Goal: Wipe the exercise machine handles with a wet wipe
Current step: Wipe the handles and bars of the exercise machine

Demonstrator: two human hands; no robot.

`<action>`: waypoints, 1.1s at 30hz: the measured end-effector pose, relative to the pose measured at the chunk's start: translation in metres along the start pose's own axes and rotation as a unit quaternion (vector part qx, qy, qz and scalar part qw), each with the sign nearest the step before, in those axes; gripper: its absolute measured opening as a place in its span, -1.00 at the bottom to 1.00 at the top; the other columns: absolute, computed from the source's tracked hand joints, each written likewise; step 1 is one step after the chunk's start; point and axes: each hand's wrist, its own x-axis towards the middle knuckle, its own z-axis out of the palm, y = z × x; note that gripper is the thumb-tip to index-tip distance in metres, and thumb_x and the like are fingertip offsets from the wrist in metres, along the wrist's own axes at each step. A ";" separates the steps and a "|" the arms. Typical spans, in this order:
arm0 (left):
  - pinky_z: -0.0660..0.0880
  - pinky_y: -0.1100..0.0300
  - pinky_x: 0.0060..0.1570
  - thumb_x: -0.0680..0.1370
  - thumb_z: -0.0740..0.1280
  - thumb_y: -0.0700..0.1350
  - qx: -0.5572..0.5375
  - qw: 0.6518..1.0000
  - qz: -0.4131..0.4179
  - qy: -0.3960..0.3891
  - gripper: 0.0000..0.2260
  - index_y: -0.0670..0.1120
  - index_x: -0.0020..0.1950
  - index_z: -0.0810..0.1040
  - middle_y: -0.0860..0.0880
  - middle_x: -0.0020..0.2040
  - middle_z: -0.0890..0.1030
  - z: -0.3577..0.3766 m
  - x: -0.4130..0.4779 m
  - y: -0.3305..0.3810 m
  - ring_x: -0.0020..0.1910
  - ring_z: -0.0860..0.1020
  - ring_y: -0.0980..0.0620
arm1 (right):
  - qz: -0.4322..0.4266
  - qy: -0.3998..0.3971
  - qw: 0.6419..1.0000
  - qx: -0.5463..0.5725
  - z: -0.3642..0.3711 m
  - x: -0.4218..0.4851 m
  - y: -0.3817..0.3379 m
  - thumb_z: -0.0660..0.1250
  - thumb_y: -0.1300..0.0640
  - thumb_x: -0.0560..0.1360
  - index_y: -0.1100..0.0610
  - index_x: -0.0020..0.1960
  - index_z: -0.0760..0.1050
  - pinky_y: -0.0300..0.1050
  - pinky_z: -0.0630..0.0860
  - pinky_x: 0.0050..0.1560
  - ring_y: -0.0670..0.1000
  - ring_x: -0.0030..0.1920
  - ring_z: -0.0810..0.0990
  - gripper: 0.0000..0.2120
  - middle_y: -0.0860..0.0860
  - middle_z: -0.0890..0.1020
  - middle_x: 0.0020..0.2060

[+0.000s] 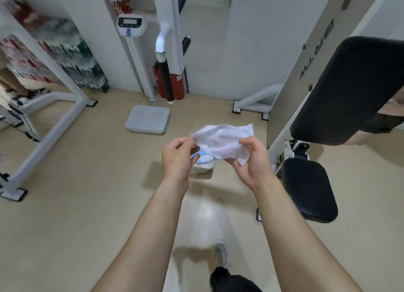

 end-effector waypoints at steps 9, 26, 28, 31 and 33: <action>0.65 0.13 -0.26 0.56 0.13 -0.27 -0.075 0.992 -0.005 0.101 -0.80 -0.25 0.05 0.52 -0.18 -0.10 0.61 0.014 0.076 0.034 -0.18 0.60 -0.09 | -0.015 -0.099 0.988 -0.114 0.062 0.065 -0.028 0.14 0.36 0.54 0.17 0.03 0.55 0.05 0.63 -0.12 0.16 -0.11 0.69 -0.76 0.12 0.68 -0.09; 0.16 0.34 -0.56 0.47 0.45 0.09 -0.092 0.969 -0.064 -0.222 -0.72 -0.09 0.02 0.59 0.03 -0.35 0.50 -0.066 0.241 0.134 -0.52 0.29 0.16 | -0.066 -0.033 0.997 -0.006 0.202 0.187 -0.018 0.14 0.15 0.60 0.16 -0.16 0.52 0.02 0.47 0.05 0.13 -0.06 0.59 -0.75 0.10 0.60 -0.20; 0.22 0.31 -0.48 0.51 0.45 -0.09 -0.056 0.974 -0.048 -0.216 -0.92 -0.03 -0.10 0.57 0.04 -0.32 0.50 -0.070 0.259 0.140 -0.43 0.36 0.14 | -0.089 -0.024 0.996 0.002 0.209 0.194 -0.019 0.10 0.20 0.60 0.13 -0.24 0.49 -0.06 0.45 -0.09 0.06 -0.19 0.58 -0.71 0.03 0.56 -0.30; 0.33 0.26 -0.30 0.54 0.41 -0.22 0.028 0.984 0.018 -0.173 -0.89 -0.04 -0.12 0.54 0.09 -0.33 0.55 -0.073 0.280 0.144 -0.36 0.46 0.16 | -0.112 0.014 0.994 -0.012 0.210 0.199 -0.017 0.06 0.25 0.55 0.15 -0.26 0.45 -0.10 0.38 -0.22 0.02 -0.28 0.50 -0.73 0.00 0.49 -0.36; 0.40 0.26 -0.25 0.53 0.42 -0.27 0.067 0.984 0.056 -0.155 -0.88 -0.07 -0.08 0.54 0.06 -0.30 0.59 -0.071 0.287 0.145 -0.34 0.48 0.16 | -0.116 0.017 0.992 -0.039 0.205 0.205 -0.016 0.09 0.24 0.47 0.14 -0.28 0.43 -0.08 0.36 -0.21 0.04 -0.25 0.45 -0.80 0.01 0.45 -0.33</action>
